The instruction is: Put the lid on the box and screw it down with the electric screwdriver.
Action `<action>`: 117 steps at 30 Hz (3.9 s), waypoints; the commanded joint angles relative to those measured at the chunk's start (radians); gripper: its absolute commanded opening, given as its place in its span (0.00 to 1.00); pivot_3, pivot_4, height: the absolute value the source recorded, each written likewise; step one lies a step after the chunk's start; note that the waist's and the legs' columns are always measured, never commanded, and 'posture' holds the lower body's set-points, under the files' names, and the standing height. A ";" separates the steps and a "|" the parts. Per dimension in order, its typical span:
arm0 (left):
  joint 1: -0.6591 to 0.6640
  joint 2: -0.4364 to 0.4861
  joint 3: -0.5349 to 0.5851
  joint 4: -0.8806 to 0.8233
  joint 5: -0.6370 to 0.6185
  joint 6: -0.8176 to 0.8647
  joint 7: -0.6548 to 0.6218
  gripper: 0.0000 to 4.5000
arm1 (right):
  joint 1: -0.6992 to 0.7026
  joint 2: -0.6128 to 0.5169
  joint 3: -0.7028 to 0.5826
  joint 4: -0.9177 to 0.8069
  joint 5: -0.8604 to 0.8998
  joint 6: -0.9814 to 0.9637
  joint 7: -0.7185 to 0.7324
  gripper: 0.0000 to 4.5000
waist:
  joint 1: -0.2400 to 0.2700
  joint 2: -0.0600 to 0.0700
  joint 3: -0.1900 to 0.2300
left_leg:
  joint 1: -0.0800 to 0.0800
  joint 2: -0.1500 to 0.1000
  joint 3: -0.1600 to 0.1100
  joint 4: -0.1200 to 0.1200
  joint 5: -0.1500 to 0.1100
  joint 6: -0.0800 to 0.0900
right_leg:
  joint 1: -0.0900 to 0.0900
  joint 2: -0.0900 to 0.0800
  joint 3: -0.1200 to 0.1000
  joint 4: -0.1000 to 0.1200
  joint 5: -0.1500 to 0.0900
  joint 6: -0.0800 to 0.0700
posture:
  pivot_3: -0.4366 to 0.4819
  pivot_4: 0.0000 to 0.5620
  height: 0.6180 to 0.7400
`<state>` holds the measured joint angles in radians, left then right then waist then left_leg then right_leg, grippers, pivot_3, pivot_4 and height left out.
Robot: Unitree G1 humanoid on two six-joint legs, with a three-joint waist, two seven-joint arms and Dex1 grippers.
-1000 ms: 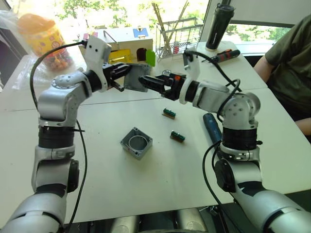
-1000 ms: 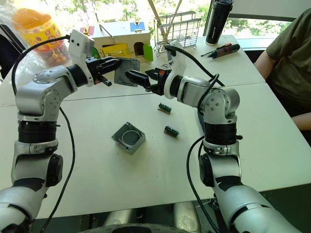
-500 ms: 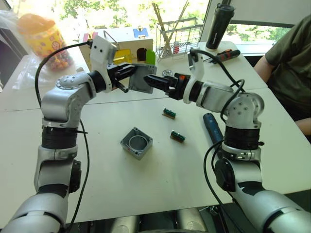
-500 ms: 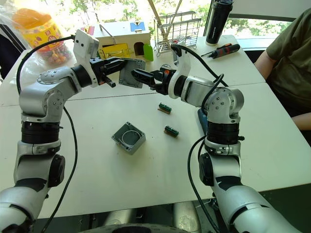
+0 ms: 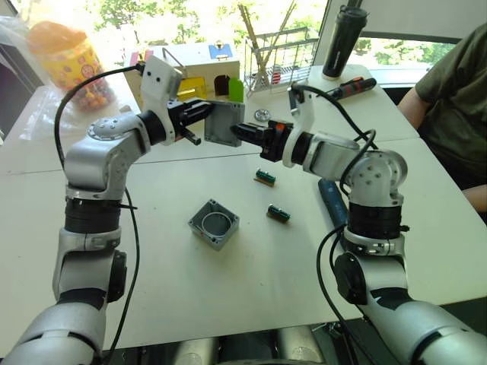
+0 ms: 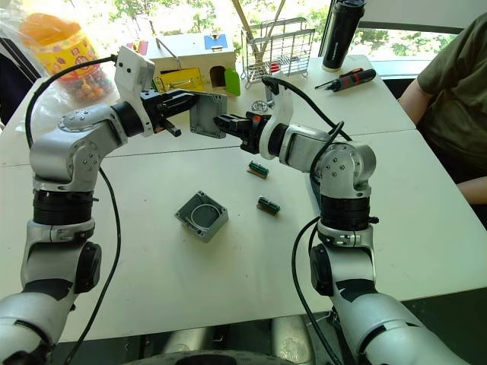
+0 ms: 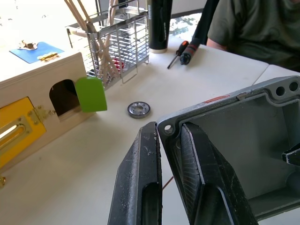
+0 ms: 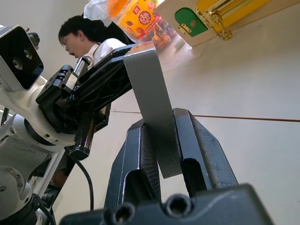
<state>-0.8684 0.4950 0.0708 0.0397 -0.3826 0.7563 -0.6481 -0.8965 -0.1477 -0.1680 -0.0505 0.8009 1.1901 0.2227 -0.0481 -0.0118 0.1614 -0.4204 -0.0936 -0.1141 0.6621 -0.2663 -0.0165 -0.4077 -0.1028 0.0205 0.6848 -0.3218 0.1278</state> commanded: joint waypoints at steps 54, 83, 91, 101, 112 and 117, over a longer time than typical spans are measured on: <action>0.254 0.310 -0.132 -0.197 -0.286 0.252 -0.390 0.01 | 0.678 -0.325 0.724 -0.305 -1.776 -1.460 0.090 0.03 | 0.013 0.000 0.000 | 0.000 0.000 0.001 0.001 0.000 0.000 | 0.000 0.003 0.003 0.001 0.000 0.000 | 0.48 0.27 1.00; 0.233 0.291 -0.159 -0.175 -0.260 0.243 -0.413 0.01 | 0.730 -0.321 0.710 -0.247 -1.899 -1.510 -0.017 0.03 | 0.031 0.000 0.000 | 0.000 0.001 0.001 0.001 0.001 -0.002 | 0.001 0.005 0.003 0.001 0.000 0.000 | 0.48 0.27 1.00; 0.231 0.280 -0.163 -0.175 -0.257 0.244 -0.410 0.01 | 0.703 -0.294 0.720 -0.191 -1.922 -1.504 -0.032 0.03 | 0.032 0.000 -0.001 | 0.001 0.001 0.001 0.001 0.001 -0.002 | 0.002 0.005 0.003 0.001 0.000 0.000 | 0.48 0.27 1.00; 0.253 0.294 -0.206 -0.183 -0.213 0.200 -0.432 0.01 | 0.739 -0.317 0.722 -0.198 -1.928 -1.512 -0.047 0.03 | 0.032 0.000 -0.001 | 0.002 0.001 0.001 0.001 0.001 -0.002 | 0.003 0.005 0.003 0.001 0.000 0.000 | 0.48 0.27 1.00; 0.260 0.277 -0.228 -0.163 -0.184 0.163 -0.450 0.01 | 0.781 -0.347 0.708 -0.232 -1.939 -1.513 -0.046 0.03 | 0.036 0.000 -0.001 | 0.003 0.001 0.001 0.001 0.001 -0.002 | 0.003 0.005 0.003 0.001 0.000 0.000 | 0.48 0.27 1.00; 0.273 0.283 -0.271 -0.164 -0.142 0.118 -0.460 0.01 | 0.785 -0.348 0.711 -0.214 -1.943 -1.513 -0.051 0.03 | 0.035 0.000 -0.002 | 0.003 0.001 0.000 0.001 0.001 -0.002 | 0.004 0.005 0.003 0.000 0.000 0.000 | 0.48 0.27 1.00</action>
<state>-0.5969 0.7728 -0.1912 -0.1158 -0.5440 0.9036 -1.0970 -0.1350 -0.4800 0.5273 -0.2923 -1.1347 -0.3138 0.1512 -0.0127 -0.0117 0.1597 -0.4174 -0.0926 -0.1135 0.6631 -0.2653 -0.0183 -0.4038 -0.0981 0.0238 0.6850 -0.3222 0.1277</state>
